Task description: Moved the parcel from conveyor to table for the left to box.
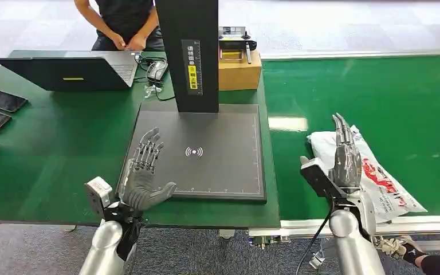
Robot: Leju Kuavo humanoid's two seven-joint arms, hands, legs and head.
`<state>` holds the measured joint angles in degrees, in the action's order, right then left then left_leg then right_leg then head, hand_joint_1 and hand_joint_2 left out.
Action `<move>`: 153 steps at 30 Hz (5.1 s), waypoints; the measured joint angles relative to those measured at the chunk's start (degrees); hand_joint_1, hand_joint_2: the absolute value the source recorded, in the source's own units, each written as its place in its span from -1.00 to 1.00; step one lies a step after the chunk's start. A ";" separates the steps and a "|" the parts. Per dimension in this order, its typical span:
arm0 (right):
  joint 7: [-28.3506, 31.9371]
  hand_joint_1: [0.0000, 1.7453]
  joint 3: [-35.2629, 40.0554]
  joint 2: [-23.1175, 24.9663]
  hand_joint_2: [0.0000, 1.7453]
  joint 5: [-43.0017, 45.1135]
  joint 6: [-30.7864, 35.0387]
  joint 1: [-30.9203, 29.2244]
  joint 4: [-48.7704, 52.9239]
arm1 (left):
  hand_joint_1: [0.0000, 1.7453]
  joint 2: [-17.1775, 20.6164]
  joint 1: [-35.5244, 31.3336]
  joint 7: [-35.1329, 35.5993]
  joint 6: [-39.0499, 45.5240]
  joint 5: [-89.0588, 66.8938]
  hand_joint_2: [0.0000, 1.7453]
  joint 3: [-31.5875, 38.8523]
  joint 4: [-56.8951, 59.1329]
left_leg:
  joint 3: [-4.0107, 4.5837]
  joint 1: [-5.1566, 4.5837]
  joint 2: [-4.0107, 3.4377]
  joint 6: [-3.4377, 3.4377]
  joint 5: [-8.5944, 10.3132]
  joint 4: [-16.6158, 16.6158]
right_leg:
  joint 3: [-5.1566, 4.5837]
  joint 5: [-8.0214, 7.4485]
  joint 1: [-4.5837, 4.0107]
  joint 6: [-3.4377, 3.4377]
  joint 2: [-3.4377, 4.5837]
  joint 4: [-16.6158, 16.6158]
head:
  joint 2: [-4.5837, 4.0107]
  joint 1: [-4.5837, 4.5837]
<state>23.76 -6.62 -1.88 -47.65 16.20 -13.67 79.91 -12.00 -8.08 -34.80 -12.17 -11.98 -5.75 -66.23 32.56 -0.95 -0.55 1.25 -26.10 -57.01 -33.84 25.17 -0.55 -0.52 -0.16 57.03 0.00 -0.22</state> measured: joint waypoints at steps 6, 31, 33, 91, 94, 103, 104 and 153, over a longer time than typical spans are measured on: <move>-6.15 -1.00 -1.09 -0.72 1.00 -4.88 1.12 -1.58 -2.25 | -1.00 0.04 0.30 -0.02 0.57 0.15 1.00 0.02 0.00 | 0.01 0.01 -0.01 0.00 0.00 0.01 | 0.00 0.00 -0.01 -0.01 0.01 0.00 | 0.00 0.00; -28.46 -1.00 -11.41 -3.61 1.00 -17.79 -10.62 -5.99 -25.37 | -1.00 0.11 1.99 0.55 1.73 -2.14 1.00 1.44 -0.35 | 0.00 -0.01 0.02 0.03 0.00 0.01 | 0.00 0.00 0.00 0.01 -0.03 -0.01 | 0.00 0.00; -28.61 -1.00 -11.41 -3.61 1.00 -17.94 -11.34 -6.07 -27.06 | -1.00 0.09 1.89 0.61 1.84 -2.45 1.00 1.53 -0.35 | 0.00 -0.01 0.02 0.03 0.00 0.01 | 0.00 0.00 0.00 0.02 -0.03 -0.01 | 0.00 0.02; -13.75 1.00 -1.29 3.85 1.00 -17.38 21.29 5.15 1.07 | -1.00 -0.76 1.58 1.16 1.07 -0.02 1.00 1.11 -0.96 | -0.10 -0.02 0.07 0.03 -0.01 0.03 | 0.13 0.04 0.02 0.04 -0.09 -0.01 | 0.00 0.02; -12.88 1.00 -0.64 3.85 1.00 -17.42 22.62 5.13 2.73 | -1.00 -0.76 1.57 0.81 1.03 0.17 1.00 0.77 -0.96 | -0.09 -0.02 0.07 0.03 -0.01 0.02 | 0.14 0.04 0.02 0.04 -0.09 -0.01 | 0.00 0.00; -10.34 1.00 6.29 3.57 1.00 -23.62 22.73 2.10 3.43 | -1.00 -0.66 0.97 -0.33 1.09 0.85 1.00 -0.33 -0.92 | -0.09 0.00 0.05 0.02 0.00 0.03 | 0.11 0.04 0.00 0.03 -0.07 0.01 | 0.00 0.02; -10.21 1.00 7.88 3.26 1.00 -24.69 22.50 1.48 3.11 | -1.00 -0.61 0.79 -0.48 1.09 1.03 1.00 -0.48 -0.88 | -0.08 0.00 0.05 0.02 0.00 0.03 | 0.11 0.04 0.00 0.03 -0.07 0.02 | 0.00 0.00; -7.77 -1.00 49.39 -1.31 1.00 -27.31 24.00 -24.58 -38.14 | -1.00 0.61 -6.08 -4.09 2.12 4.33 1.00 -3.80 6.84 | -0.14 -0.02 0.06 0.08 0.07 -0.02 | 0.15 -0.02 0.02 0.07 -0.09 0.03 | 0.00 0.00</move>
<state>15.99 42.77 -3.19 -74.95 40.19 -38.24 41.77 -11.39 -14.16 -38.88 -10.05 -7.65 -9.55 -59.38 32.42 -0.97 -0.49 1.33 -26.03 -57.03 -33.69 25.15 -0.53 -0.45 -0.25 57.06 0.00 -0.22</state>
